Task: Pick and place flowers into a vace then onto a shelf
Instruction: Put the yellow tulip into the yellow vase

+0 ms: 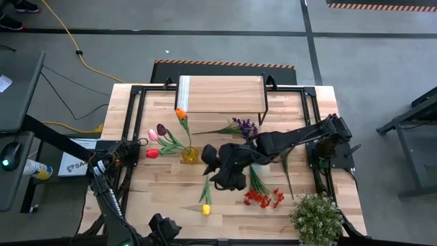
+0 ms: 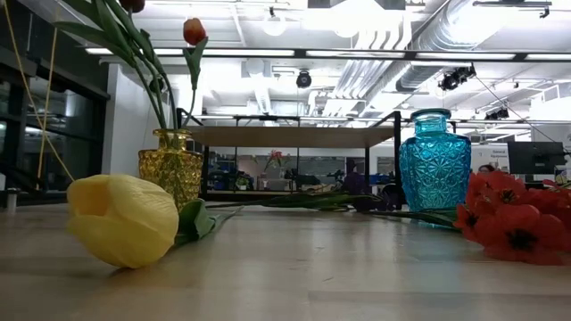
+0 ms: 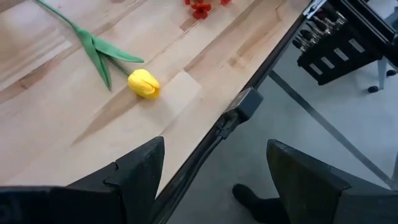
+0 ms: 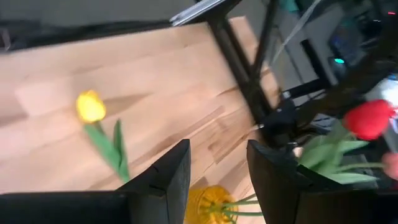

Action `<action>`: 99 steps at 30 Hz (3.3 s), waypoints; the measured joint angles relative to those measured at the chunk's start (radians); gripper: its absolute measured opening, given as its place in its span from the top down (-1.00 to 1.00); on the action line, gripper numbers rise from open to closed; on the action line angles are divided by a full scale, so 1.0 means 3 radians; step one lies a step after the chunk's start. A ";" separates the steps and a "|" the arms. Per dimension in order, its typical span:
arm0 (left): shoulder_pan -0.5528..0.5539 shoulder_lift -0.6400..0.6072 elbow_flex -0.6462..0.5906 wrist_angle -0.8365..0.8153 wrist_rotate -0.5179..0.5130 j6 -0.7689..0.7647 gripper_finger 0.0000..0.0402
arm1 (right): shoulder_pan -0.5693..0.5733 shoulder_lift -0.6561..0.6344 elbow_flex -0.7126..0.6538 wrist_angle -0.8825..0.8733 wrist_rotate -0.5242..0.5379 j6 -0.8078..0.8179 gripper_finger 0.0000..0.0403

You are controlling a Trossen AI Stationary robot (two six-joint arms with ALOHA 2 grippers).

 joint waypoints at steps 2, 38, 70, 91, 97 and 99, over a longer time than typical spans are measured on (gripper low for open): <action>0.0012 0.0000 0.0000 0.0002 0.0013 0.0000 -0.58 | 0.0001 0.0071 0.0035 -0.0130 0.0004 -0.0095 0.26; 0.0020 0.0000 0.0000 -0.0063 0.0035 0.0000 -0.58 | -0.0012 0.1156 0.0056 -0.0346 0.0308 -0.0839 0.27; 0.0020 0.0000 0.0000 -0.0076 0.0028 0.0000 -0.58 | -0.0178 0.1337 0.0011 -0.0072 0.0187 -0.0772 0.35; 0.0020 0.0000 -0.0001 -0.0094 0.0022 0.0003 -0.58 | -0.0254 0.1602 0.0011 0.0033 0.0143 -0.0763 0.35; 0.0018 0.0000 -0.0001 -0.0100 0.0021 0.0002 -0.58 | -0.0276 0.1607 0.0011 0.0031 0.0026 -0.0688 0.35; 0.0018 0.0000 -0.0001 -0.0100 0.0022 0.0001 -0.58 | -0.0290 0.1609 0.0011 0.0029 -0.0035 -0.0677 0.35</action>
